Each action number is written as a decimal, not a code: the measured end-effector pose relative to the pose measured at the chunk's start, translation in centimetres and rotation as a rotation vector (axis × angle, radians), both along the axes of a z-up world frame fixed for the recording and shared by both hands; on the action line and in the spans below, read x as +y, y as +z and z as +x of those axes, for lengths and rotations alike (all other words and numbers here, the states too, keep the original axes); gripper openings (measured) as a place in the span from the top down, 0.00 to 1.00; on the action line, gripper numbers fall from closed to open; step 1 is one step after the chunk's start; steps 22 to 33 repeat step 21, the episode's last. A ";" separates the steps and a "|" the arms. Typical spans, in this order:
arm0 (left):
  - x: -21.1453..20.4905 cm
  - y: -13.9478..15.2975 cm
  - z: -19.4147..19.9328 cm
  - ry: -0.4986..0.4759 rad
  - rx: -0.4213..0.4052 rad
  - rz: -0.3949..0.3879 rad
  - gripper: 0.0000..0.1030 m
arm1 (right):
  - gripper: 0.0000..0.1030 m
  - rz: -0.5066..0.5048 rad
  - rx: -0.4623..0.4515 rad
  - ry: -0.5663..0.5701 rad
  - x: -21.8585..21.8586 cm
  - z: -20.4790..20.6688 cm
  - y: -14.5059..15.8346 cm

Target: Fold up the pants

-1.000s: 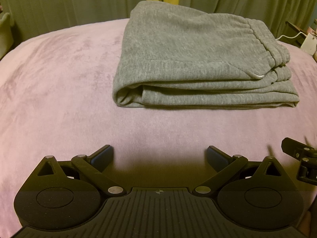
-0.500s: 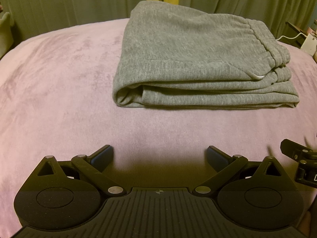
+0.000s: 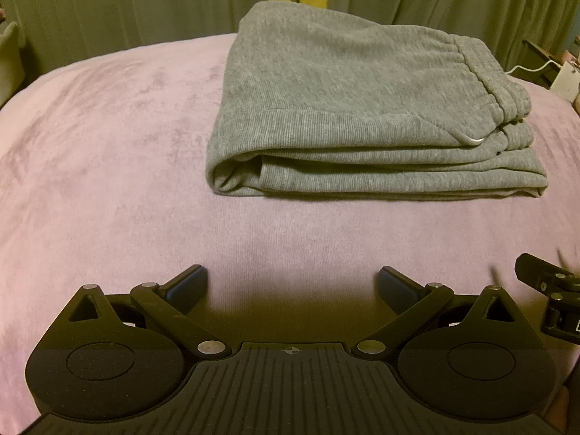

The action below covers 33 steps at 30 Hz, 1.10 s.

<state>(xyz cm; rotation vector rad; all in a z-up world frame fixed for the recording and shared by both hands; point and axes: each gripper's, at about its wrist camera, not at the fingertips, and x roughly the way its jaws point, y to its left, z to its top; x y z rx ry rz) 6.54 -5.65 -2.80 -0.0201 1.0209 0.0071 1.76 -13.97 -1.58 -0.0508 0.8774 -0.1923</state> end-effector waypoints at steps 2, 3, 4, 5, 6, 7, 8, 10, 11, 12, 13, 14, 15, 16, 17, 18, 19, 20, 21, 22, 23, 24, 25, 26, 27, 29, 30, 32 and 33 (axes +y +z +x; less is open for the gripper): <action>0.0 0.0 0.0 0.000 0.000 0.000 0.00 | 0.04 -0.002 0.001 0.000 0.0 0.0 0.0; 0.0 0.0 0.1 0.000 0.000 -0.001 0.00 | 0.04 -0.002 0.000 0.001 0.0 0.0 0.0; 0.0 0.0 0.1 0.001 0.000 -0.002 0.00 | 0.04 -0.003 -0.001 0.001 0.0 0.0 0.0; 0.0 0.0 0.1 0.001 0.000 -0.003 0.00 | 0.04 -0.004 -0.001 0.002 0.0 0.0 0.0; 0.0 0.0 0.1 0.002 0.001 -0.004 0.00 | 0.04 -0.006 0.000 0.003 0.1 0.0 0.0; 0.0 0.0 0.1 0.002 0.001 -0.005 0.00 | 0.04 -0.007 0.001 0.003 0.1 0.1 0.0; 0.0 0.0 0.1 0.002 0.001 -0.006 0.00 | 0.04 -0.009 0.002 0.004 0.1 0.1 -0.1; 0.0 0.0 0.1 0.001 0.001 -0.008 0.00 | 0.04 -0.014 0.002 0.006 0.2 0.0 -0.1; 0.0 0.0 0.1 0.001 0.000 -0.011 0.00 | 0.04 -0.016 0.002 0.007 0.2 0.0 -0.1; 0.0 0.1 0.1 0.000 -0.001 -0.016 0.00 | 0.04 -0.018 0.002 0.008 0.2 0.0 0.0; 0.0 0.1 0.1 -0.001 -0.003 -0.020 0.00 | 0.04 -0.019 0.002 0.009 0.3 0.0 -0.1; 0.0 0.1 0.0 -0.001 -0.006 -0.024 0.00 | 0.04 -0.022 0.003 0.010 0.3 0.0 -0.1; 0.1 0.1 0.0 -0.003 -0.011 -0.032 0.00 | 0.04 -0.026 0.003 0.011 0.3 0.0 -0.1; 0.1 0.2 -0.1 -0.003 -0.016 -0.039 0.00 | 0.04 -0.028 0.003 0.013 0.3 0.0 -0.1; 0.2 0.2 -0.2 -0.003 -0.022 -0.045 0.00 | 0.04 -0.030 0.003 0.013 0.4 0.0 -0.1; 0.2 0.2 -0.2 -0.002 -0.023 -0.047 0.00 | 0.04 -0.032 0.002 0.014 0.4 0.0 -0.1; 0.2 0.2 -0.2 -0.001 -0.022 -0.047 0.00 | 0.04 -0.033 0.001 0.015 0.4 0.0 -0.1; 0.1 0.2 -0.2 0.000 -0.020 -0.046 0.00 | 0.04 -0.034 0.001 0.017 0.4 0.0 -0.1; 0.1 0.2 -0.1 -0.001 -0.018 -0.044 0.00 | 0.04 -0.036 0.001 0.018 0.4 0.0 -0.1; 0.1 0.2 -0.1 -0.001 -0.018 -0.044 0.00 | 0.04 -0.036 0.001 0.018 0.4 0.0 -0.1; 0.1 0.2 -0.1 -0.001 -0.018 -0.044 0.00 | 0.04 -0.036 0.001 0.018 0.4 0.0 -0.1; 0.1 0.2 -0.1 -0.001 -0.018 -0.044 0.00 | 0.04 -0.036 0.001 0.018 0.4 0.0 -0.1; 0.1 0.2 -0.1 -0.001 -0.018 -0.044 0.00 | 0.04 -0.036 0.001 0.018 0.4 0.0 -0.1; 0.1 0.2 -0.1 -0.001 -0.018 -0.044 0.00 | 0.04 -0.036 0.001 0.018 0.4 0.0 -0.1; 0.1 0.2 -0.1 -0.001 -0.018 -0.044 0.00 | 0.04 -0.036 0.001 0.018 0.4 0.0 -0.1; 0.1 0.2 -0.1 -0.001 -0.018 -0.044 0.00 | 0.04 -0.036 0.001 0.018 0.4 0.0 -0.1; 0.1 0.2 -0.1 -0.001 -0.018 -0.044 0.00 | 0.04 -0.036 0.001 0.018 0.4 0.0 -0.1; 0.1 0.2 -0.1 -0.001 -0.018 -0.044 0.00 | 0.04 -0.036 0.001 0.018 0.4 0.0 -0.1; 0.1 0.2 -0.1 -0.001 -0.018 -0.044 0.00 | 0.04 -0.036 0.001 0.018 0.4 0.0 -0.1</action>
